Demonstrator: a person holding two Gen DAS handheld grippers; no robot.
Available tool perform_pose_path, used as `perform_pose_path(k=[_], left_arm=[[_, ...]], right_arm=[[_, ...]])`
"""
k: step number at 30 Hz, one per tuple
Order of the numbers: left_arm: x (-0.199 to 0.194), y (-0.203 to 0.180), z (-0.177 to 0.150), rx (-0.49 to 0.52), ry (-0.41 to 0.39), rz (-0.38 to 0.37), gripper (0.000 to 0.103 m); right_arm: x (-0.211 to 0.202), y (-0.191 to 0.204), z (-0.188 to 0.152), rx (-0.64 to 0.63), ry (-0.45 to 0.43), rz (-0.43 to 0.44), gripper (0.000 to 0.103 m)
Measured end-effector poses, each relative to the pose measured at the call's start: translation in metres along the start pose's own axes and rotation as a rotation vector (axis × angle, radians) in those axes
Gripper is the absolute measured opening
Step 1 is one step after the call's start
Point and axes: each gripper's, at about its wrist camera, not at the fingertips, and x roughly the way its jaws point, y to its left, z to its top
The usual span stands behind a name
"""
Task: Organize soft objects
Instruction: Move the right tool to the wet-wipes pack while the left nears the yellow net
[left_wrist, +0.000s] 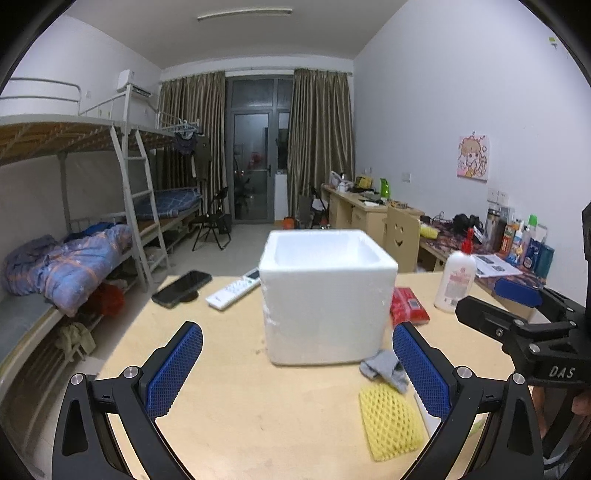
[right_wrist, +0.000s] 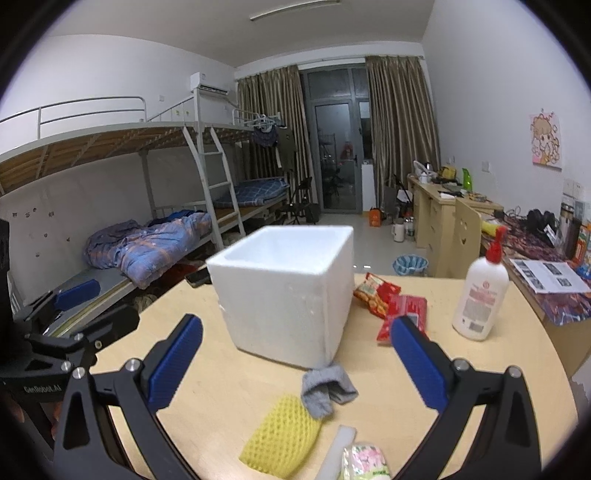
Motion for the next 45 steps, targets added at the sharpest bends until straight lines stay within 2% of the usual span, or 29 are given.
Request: perform_pose_path(k=[10,15,23,33,45], left_arm=[[0.019,-0.009,-0.042,-0.02,0.046,-0.024,0.103],[0.02,-0.005,-0.056,-0.064,0.033,-0.032,0.103],[0.03,-0.012,-0.065,-0.053,0.054,-0.044,0.103],[0.057,-0.035,-0.081,-0.022,0.143,-0.118,0.103],[0.081,-0.066,-0.098,0.038,0.231,-0.186,0.103]], right_arm=[[0.005,0.0,-0.032,0.006,0.051,-0.041,0.103],[0.007,-0.003,-0.045,0.016,0.071,-0.064,0.103],[0.01,-0.003,-0.055,0.026,0.096,-0.086,0.103],[0.0,-0.032,-0.08,0.06,0.146,-0.206,0.103],[-0.006,-0.05,-0.103,0.062,0.211,-0.263,0.103]])
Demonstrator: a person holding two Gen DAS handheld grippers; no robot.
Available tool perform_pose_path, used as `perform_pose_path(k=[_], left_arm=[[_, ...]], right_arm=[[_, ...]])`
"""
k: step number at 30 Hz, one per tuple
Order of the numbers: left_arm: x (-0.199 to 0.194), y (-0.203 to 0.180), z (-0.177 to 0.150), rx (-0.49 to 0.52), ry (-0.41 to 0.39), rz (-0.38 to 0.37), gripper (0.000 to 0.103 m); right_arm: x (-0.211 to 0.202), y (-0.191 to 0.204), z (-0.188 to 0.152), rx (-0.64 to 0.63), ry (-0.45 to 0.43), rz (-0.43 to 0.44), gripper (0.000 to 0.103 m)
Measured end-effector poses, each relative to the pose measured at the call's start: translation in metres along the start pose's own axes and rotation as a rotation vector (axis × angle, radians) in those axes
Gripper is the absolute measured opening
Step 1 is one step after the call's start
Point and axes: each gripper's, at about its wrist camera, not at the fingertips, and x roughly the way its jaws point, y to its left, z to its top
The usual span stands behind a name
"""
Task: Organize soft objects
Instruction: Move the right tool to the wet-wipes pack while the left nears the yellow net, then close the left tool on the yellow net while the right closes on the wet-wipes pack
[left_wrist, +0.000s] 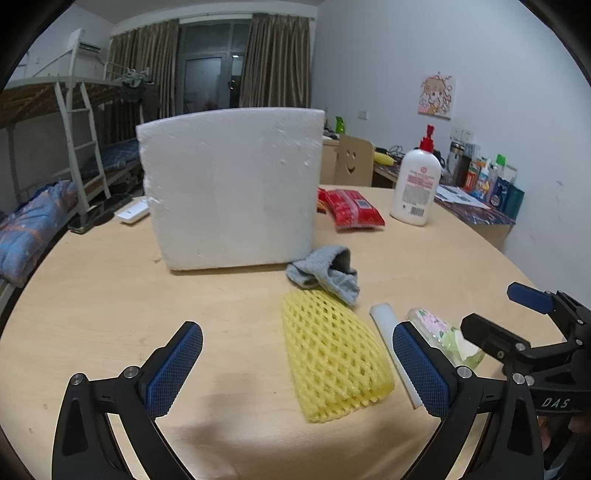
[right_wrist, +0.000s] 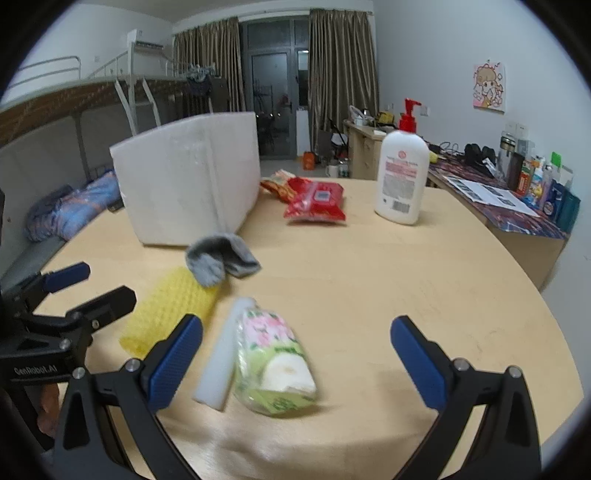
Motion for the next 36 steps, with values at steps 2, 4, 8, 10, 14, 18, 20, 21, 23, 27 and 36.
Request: perform_pose_path(k=[2,4,8,10,14,18,20,21,23,27,36], left_arm=[[0.004,-0.002,-0.002,0.004,0.008,-0.011,0.103],[0.008,-0.004,-0.003,0.007,0.024,-0.023,0.103],[0.015,-0.005,-0.006,0.008,0.047,-0.03,0.103],[0.019,-0.005,-0.006,0.007,0.061,-0.028,0.103],[0.025,-0.005,-0.007,0.007,0.084,-0.033,0.103],[0.029,-0.008,-0.008,0.021,0.098,-0.043,0.103],[0.03,-0.009,-0.008,0.027,0.102,-0.042,0.102],[0.03,-0.009,-0.009,0.027,0.1,-0.048,0.101],[0.03,-0.01,-0.009,0.029,0.101,-0.059,0.097],[0.034,-0.012,-0.01,0.033,0.126,-0.056,0.091],[0.045,-0.012,-0.013,0.013,0.197,-0.115,0.066]], right_arm=[[0.002,0.0,-0.003,-0.002,0.011,0.008,0.103],[0.003,0.0,-0.005,-0.009,0.019,0.017,0.103],[0.006,0.001,-0.008,-0.02,0.035,0.026,0.101],[0.01,0.001,-0.009,-0.023,0.046,0.027,0.099],[0.017,-0.001,-0.012,-0.029,0.075,0.024,0.089],[0.023,-0.002,-0.016,-0.032,0.104,0.024,0.079],[0.023,-0.003,-0.017,-0.034,0.108,0.026,0.077],[0.023,-0.003,-0.018,-0.037,0.108,0.028,0.076],[0.023,-0.003,-0.018,-0.037,0.113,0.036,0.068],[0.024,-0.002,-0.018,-0.045,0.118,0.036,0.058],[0.028,0.001,-0.022,-0.061,0.146,0.063,0.052]])
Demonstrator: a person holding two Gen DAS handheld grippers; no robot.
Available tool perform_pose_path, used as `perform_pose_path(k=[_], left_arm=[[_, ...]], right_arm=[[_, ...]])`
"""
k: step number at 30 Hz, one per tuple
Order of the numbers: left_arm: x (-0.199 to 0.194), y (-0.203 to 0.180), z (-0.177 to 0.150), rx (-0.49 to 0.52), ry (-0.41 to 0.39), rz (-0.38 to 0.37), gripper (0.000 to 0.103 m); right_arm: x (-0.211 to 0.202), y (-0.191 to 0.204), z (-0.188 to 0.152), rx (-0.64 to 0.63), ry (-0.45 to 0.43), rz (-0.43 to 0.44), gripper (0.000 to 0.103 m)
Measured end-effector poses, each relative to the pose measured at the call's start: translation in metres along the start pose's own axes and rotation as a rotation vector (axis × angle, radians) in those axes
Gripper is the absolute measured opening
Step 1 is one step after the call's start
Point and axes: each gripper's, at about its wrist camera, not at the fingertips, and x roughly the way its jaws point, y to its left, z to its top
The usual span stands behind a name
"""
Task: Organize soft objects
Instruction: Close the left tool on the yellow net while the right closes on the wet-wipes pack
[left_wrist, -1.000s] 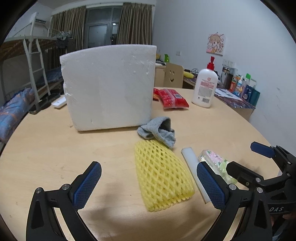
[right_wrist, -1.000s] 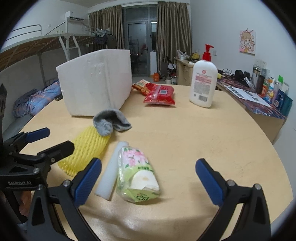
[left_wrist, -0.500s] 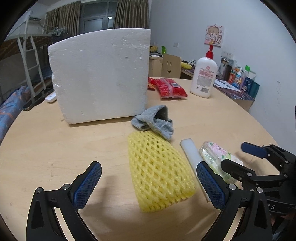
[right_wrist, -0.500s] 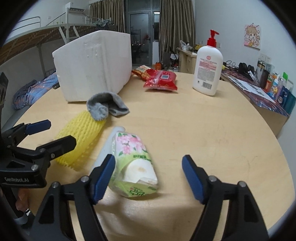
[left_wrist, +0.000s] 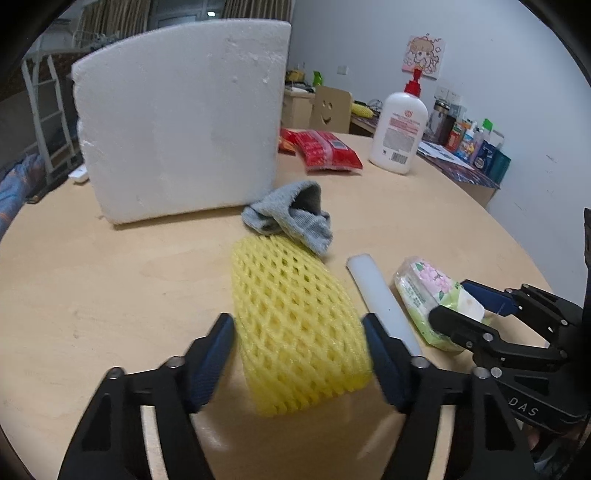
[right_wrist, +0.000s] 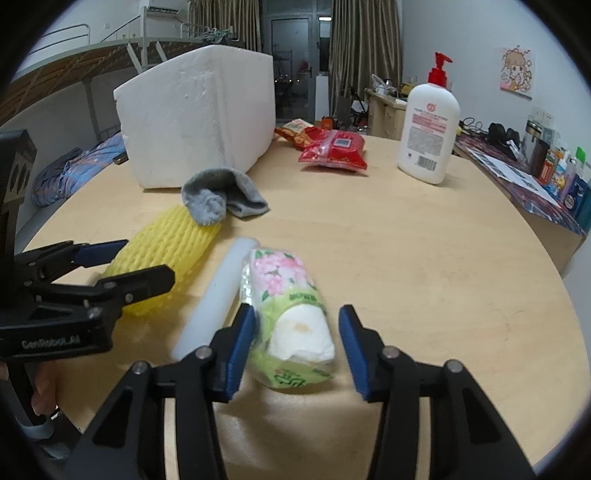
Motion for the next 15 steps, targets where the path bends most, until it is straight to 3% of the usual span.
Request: perform_pose_path(k=[5,7,11,13,15], left_arm=[[0.0035,-0.0021,-0.0008,0.009,0.022,-0.009,0.048],[0.0032,-0.0039,-0.0015,0.019,0.024,-0.009,0.042],[0.0024,-0.0074,-0.0027,0.038,0.019,-0.019,0.033],[0.0005,-0.0086,-0.003,0.047,0.003,-0.017,0.02],[-0.0015,-0.0094,-0.0033,0.054,-0.01,-0.021,0.018]], right_arm=[[0.0028,0.0035,-0.001,-0.014,0.02,-0.002,0.05],[0.0046,0.0045,-0.0017,-0.013,0.03,0.019,0.037],[0.0049,0.0056,-0.002,-0.01,0.023,0.036,0.031],[0.0043,0.0044,-0.0019,-0.001,0.019,0.046,0.025],[0.004,0.0049,-0.0024,-0.002,0.014,0.048,0.023]])
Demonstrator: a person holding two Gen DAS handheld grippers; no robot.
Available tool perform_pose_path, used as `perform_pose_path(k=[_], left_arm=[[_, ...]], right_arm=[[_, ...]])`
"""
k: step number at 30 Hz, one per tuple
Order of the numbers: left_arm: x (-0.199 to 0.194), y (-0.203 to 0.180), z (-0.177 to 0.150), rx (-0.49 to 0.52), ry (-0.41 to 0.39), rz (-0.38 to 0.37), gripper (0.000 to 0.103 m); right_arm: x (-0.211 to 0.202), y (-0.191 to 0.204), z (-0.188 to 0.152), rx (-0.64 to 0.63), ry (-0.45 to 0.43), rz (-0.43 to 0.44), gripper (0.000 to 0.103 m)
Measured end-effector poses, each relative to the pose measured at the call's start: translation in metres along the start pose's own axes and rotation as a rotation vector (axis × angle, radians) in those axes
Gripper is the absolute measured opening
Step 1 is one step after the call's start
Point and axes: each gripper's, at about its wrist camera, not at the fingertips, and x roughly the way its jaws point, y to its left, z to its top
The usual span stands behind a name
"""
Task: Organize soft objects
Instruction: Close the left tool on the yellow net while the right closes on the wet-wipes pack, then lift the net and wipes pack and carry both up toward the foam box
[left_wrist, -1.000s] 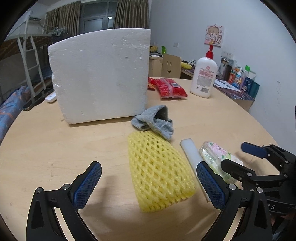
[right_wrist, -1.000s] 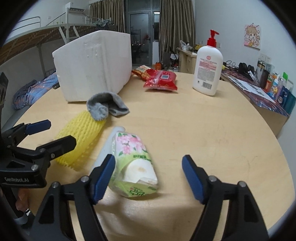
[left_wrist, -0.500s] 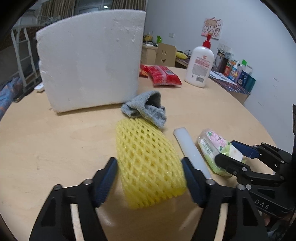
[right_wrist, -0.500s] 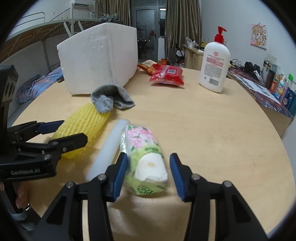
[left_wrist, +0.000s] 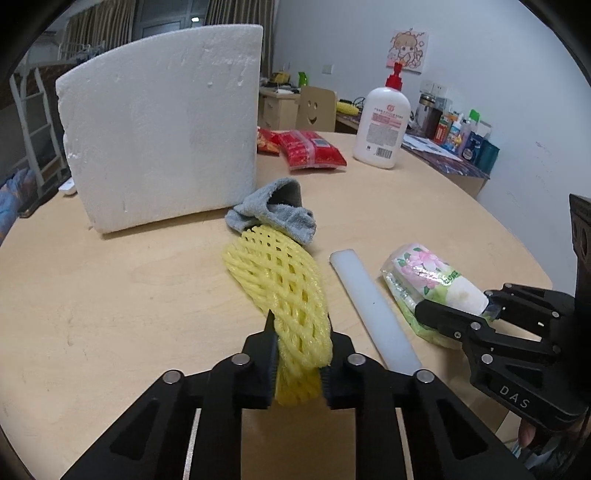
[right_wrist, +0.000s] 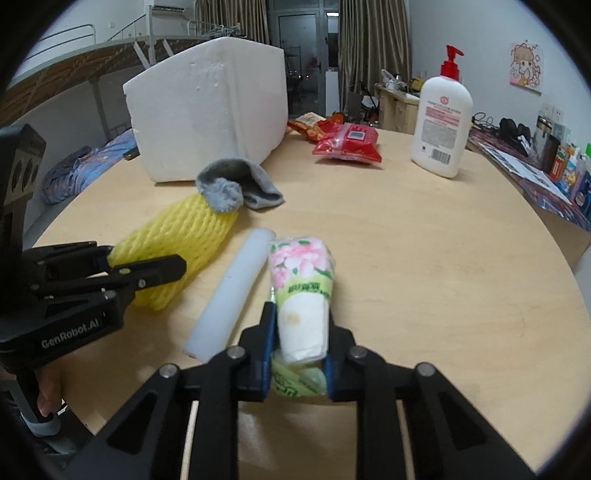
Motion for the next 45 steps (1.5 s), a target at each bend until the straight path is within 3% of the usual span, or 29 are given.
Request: perform_pose_path(k=[7,19,38,45], left_arm=[[-0.008,0.0,0.0,0.002,-0.019,-0.031,0.015],[-0.045,-0.004,0.009,0.024,-0.111,-0.038,0.015],[-0.122,-0.015,0.05,0.066,-0.315,0.003,0.015],[-0.139,-0.014,0.055,0.066,-0.339,0.037,0.015]], right_arm=[[-0.011,-0.012,0.001,0.067,-0.041,0.009,0.015],[-0.044,-0.022,0.013,0.125,-0.161,0.025,0.014],[-0.09,-0.014,0.058,0.056,-0.338,0.036,0.014],[-0.093,-0.012,0.067,0.053,-0.362,0.054,0.014]])
